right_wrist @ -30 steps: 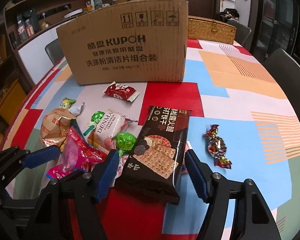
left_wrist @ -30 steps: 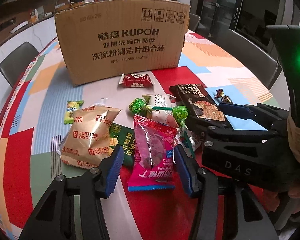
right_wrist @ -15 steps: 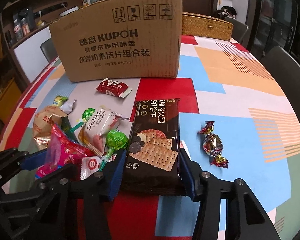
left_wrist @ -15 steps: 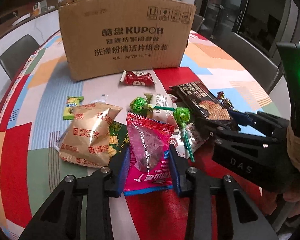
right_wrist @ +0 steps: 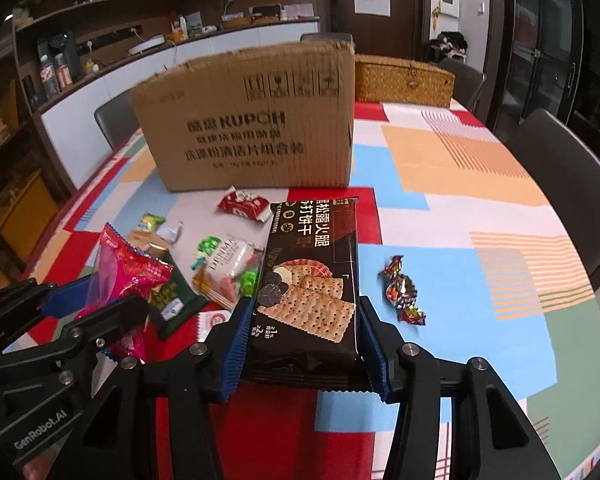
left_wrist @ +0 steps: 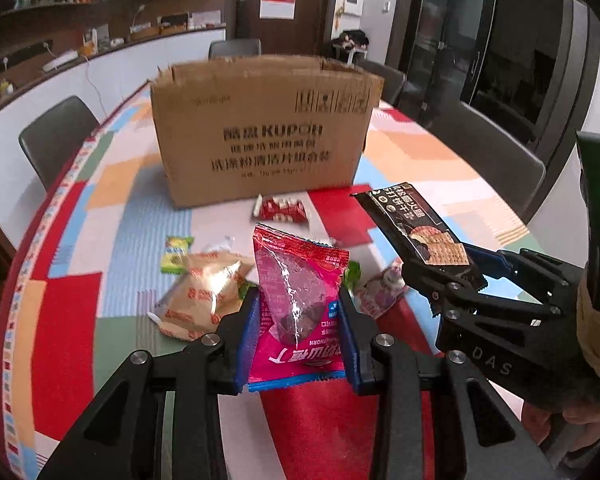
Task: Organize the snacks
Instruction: 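Carry the cracker packet and pink bag into the cardboard box and release both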
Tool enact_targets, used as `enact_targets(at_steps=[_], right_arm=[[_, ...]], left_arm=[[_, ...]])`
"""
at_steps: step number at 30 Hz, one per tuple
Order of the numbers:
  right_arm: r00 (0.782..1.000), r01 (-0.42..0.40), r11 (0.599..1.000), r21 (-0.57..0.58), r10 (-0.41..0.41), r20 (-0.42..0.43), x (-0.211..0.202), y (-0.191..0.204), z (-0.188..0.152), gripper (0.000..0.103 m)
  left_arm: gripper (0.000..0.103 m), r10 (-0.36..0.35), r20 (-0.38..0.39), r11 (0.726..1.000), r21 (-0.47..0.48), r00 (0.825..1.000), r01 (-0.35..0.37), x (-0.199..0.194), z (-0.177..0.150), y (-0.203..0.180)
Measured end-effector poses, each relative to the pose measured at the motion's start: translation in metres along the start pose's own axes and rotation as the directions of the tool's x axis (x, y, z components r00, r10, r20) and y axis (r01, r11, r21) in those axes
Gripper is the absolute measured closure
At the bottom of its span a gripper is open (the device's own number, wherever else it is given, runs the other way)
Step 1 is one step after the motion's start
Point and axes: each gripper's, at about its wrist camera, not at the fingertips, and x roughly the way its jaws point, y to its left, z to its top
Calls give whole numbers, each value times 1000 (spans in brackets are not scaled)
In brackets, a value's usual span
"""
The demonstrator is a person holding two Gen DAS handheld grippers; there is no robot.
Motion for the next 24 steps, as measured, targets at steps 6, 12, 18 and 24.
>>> enact_targets(at_steps=[6, 12, 18, 24], right_arm=[[997, -7, 1000, -11, 8, 73, -20, 4, 15, 51], [989, -16, 999, -35, 21, 145, -31, 10, 42, 51], [979, -59, 997, -43, 66, 190, -36, 13, 77, 51], [967, -95, 995, -43, 102, 232, -37, 13, 117, 51]], left_arm=[[67, -19, 54, 999, -32, 998, 21, -19, 20, 11], [67, 6, 128, 999, -44, 992, -1, -32, 52, 20], [67, 28, 198, 999, -48, 980, -18, -40, 92, 31], [67, 37, 233, 999, -39, 972, -29, -40, 127, 38]])
